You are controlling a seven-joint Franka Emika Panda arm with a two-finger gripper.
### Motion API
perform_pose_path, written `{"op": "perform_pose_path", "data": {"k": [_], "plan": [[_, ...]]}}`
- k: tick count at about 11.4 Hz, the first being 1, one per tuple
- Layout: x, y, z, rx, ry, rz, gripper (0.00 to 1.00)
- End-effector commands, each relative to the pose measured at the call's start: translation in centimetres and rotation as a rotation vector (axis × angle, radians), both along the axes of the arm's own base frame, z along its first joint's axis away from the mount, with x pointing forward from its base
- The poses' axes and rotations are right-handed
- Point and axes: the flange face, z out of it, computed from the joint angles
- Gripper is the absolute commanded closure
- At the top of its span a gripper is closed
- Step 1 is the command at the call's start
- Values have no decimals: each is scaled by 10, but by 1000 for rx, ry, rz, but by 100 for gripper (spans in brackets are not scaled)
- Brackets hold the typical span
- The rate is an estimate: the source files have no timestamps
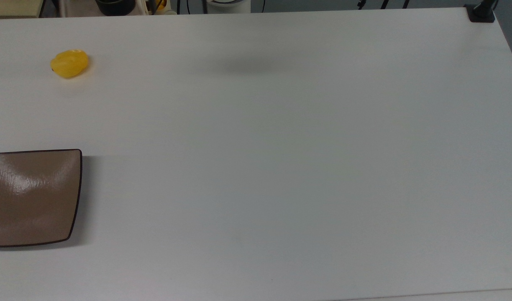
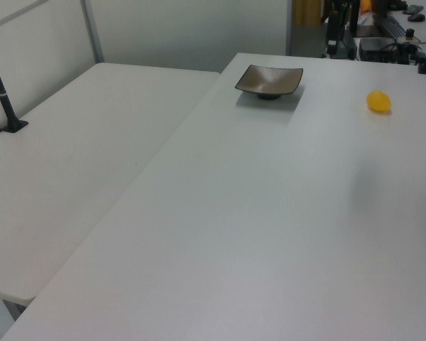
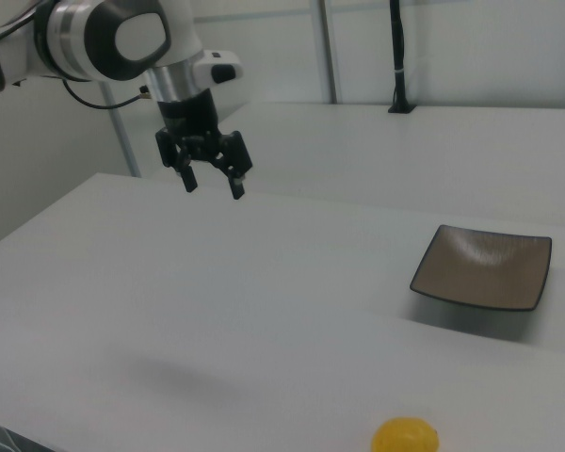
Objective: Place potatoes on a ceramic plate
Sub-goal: 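Move the open gripper over the yellow potato and lower it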
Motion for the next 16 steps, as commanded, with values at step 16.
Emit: {"op": "perform_pose_path", "data": {"k": [16], "plan": [[-52, -255, -84, -37, 23, -200, 0]]}}
